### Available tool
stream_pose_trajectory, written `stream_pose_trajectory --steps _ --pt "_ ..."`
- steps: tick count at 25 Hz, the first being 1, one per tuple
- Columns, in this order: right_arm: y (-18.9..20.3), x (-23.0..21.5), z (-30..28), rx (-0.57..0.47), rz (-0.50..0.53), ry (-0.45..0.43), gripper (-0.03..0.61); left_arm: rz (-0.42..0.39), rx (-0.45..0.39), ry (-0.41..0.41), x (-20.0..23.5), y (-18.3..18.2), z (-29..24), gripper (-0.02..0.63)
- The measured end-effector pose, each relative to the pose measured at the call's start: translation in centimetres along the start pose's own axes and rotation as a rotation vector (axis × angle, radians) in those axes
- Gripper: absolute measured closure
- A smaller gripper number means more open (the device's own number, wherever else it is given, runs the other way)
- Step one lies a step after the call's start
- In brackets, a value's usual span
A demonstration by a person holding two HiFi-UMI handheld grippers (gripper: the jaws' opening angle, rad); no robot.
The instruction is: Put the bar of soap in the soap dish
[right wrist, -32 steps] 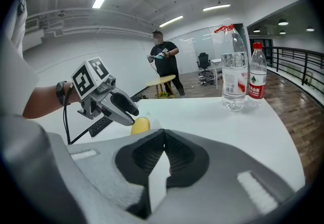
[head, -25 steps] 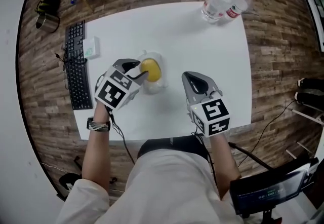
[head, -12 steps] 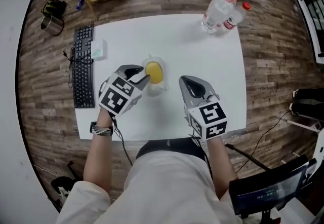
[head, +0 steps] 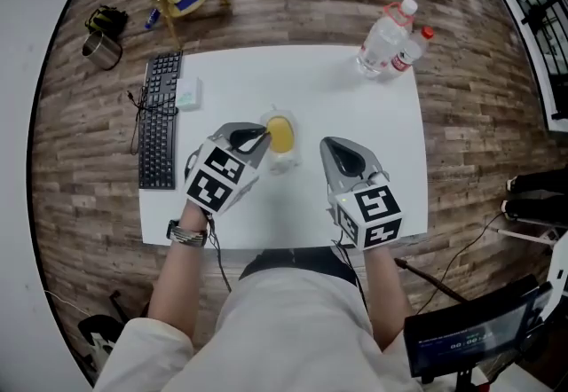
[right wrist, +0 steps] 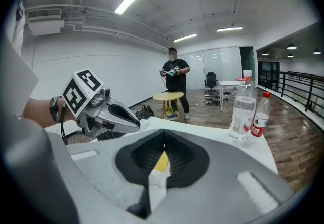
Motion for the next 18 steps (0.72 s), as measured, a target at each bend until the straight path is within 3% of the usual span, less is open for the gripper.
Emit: stream_pose_trajectory --steps 18 --pt "-3.2 0.4 1.7 -0.094 0.050 0.020 0.575 0.058 -0.257 -0.108 -1.5 -2.7 3.8 0.607"
Point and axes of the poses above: the fingertips, and each gripper's own axes: z backward along the fingers, x to its left, y out of its underside, the point moved 9 cm from there along z, backward along the fingers, and after that the axes turned 7 degrees about -x, right-handed, at the moved point
